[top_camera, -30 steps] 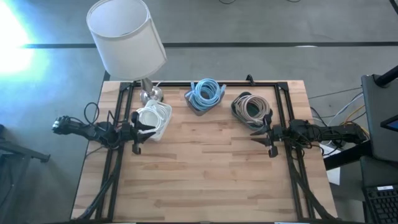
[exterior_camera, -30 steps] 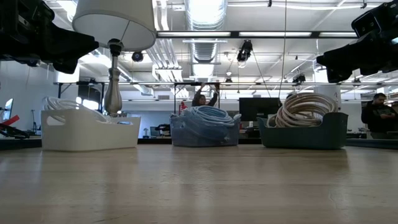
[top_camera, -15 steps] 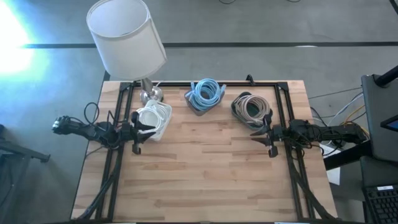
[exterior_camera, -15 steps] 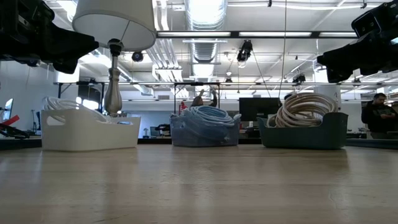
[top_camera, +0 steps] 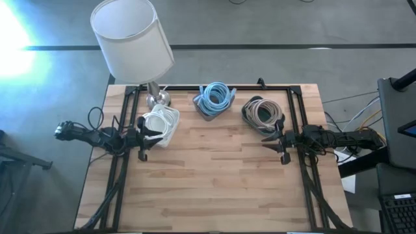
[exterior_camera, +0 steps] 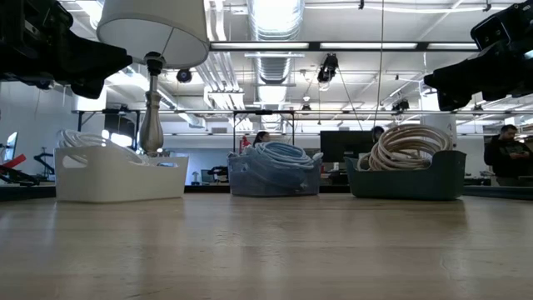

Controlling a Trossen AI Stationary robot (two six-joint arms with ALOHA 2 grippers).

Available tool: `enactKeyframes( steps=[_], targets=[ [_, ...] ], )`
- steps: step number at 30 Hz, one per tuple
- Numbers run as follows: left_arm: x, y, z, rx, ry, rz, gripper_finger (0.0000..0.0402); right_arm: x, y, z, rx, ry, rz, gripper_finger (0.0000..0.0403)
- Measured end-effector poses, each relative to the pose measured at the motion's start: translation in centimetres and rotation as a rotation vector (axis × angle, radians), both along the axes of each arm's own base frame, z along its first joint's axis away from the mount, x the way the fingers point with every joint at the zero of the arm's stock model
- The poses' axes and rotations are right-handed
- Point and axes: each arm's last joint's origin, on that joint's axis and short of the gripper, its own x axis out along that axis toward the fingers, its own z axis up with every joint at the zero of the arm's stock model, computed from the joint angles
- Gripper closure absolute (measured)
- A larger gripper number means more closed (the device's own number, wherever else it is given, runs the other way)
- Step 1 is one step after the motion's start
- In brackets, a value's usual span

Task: Sort HDMI cables
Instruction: Return to Home Position

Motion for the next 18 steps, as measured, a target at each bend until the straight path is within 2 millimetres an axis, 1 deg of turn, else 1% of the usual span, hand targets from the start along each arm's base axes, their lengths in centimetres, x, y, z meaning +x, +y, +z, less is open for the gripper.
enactKeyframes(
  steps=[6,18],
  targets=[
    [0.00,0.00,0.00,0.000,0.000,0.000,0.0291,0.00,0.00,0.01,0.000,0.000,0.000,0.0313],
    [0.00,0.00,0.00,0.000,0.000,0.000,0.0291,0.00,0.00,0.00,0.000,0.000,0.000,0.0334]
  ],
)
